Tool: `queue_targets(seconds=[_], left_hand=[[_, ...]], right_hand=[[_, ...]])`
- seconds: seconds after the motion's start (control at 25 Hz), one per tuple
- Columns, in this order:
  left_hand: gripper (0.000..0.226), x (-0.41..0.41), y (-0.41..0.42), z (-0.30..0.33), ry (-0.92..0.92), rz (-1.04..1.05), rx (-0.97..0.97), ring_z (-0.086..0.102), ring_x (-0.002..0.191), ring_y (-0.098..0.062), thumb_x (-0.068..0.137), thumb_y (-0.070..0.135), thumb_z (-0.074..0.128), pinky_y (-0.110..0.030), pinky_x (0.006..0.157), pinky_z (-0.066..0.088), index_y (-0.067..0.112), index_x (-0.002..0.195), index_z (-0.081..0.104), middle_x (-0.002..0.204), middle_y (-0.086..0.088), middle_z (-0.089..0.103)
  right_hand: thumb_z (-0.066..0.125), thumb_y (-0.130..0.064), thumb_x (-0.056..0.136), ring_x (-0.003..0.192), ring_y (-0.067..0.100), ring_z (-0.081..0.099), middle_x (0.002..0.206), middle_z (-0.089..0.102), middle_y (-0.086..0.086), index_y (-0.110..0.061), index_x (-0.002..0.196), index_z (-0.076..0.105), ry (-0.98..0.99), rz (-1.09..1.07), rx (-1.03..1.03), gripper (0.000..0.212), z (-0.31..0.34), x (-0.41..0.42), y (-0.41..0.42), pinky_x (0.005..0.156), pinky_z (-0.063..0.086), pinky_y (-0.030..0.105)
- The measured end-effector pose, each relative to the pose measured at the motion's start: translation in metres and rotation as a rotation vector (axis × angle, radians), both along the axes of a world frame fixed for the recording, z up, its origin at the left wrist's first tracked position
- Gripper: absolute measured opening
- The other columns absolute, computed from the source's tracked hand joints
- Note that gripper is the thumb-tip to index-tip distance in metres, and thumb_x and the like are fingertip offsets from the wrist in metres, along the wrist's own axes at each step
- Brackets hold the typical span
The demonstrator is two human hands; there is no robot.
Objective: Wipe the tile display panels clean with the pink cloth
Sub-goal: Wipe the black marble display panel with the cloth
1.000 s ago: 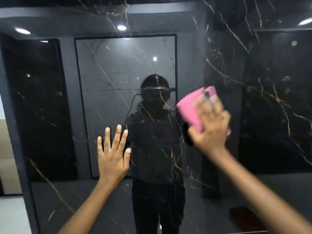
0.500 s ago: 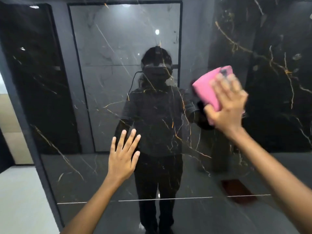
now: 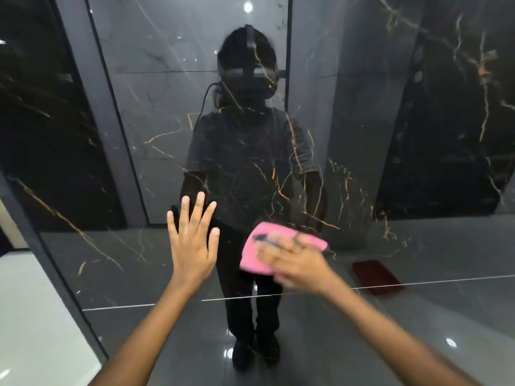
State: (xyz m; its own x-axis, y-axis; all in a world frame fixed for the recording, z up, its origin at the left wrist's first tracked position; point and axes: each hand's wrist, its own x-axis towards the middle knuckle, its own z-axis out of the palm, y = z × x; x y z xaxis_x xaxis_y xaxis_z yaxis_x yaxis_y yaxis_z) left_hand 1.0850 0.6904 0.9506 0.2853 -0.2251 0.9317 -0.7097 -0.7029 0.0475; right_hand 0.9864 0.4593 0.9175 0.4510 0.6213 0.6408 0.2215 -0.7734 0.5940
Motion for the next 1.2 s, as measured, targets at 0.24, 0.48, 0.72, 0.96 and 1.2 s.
queue_targets(seconds=[0.24,0.48,0.72,0.96,1.2], left_hand=[[0.068,0.004,-0.055,0.004,-0.158,0.08,0.099,-0.007,0.15,-0.019,0.095,0.034,0.038,-0.044,0.119,-0.004,0.028,0.156,0.007,0.163,0.01,-0.007],[0.06,0.011,-0.056,-0.005,-0.226,0.122,0.098,-0.007,0.15,-0.023,0.102,0.035,0.027,-0.049,0.118,-0.003,0.025,0.156,0.005,0.163,0.006,-0.006],[0.06,-0.01,-0.059,0.018,-0.097,0.002,-0.007,-0.005,0.15,-0.017,0.096,0.03,0.04,-0.044,0.119,-0.006,0.024,0.153,0.022,0.163,0.009,-0.001],[0.061,-0.007,-0.069,0.129,-0.051,0.06,-0.156,-0.001,0.15,-0.027,0.098,0.033,0.033,-0.043,0.119,-0.008,0.016,0.155,0.016,0.162,-0.003,0.008],[0.062,-0.002,-0.07,0.124,-0.092,0.142,-0.078,0.005,0.149,-0.033,0.099,0.033,0.032,-0.048,0.119,-0.002,0.017,0.155,0.012,0.163,-0.003,0.007]], right_hand=[[0.059,-0.018,0.071,0.142,0.029,0.027,0.153,0.038,0.007,-0.017,0.142,0.046,-0.683,-0.161,1.028,0.072,0.165,-0.041,-0.13,0.106,0.018,0.02],[0.067,-0.042,0.067,0.148,0.02,0.008,0.15,0.033,-0.012,-0.032,0.139,0.038,0.078,-0.315,-0.095,0.078,-0.099,-0.04,-0.053,0.102,0.034,0.05],[0.064,-0.039,0.066,0.146,0.022,0.019,0.155,0.029,-0.007,-0.028,0.142,0.036,-0.202,-0.202,0.218,0.081,0.061,-0.044,-0.119,0.1,0.028,0.042],[0.049,-0.035,0.071,0.148,0.028,0.021,0.158,0.029,0.009,-0.014,0.148,0.038,-0.69,-0.155,1.225,0.081,0.292,-0.057,-0.159,0.113,0.024,0.047],[0.053,-0.036,0.086,0.145,0.025,0.029,0.151,0.042,0.002,-0.018,0.144,0.041,-0.074,-0.049,-0.108,0.062,0.09,-0.021,-0.038,0.114,0.025,0.046]])
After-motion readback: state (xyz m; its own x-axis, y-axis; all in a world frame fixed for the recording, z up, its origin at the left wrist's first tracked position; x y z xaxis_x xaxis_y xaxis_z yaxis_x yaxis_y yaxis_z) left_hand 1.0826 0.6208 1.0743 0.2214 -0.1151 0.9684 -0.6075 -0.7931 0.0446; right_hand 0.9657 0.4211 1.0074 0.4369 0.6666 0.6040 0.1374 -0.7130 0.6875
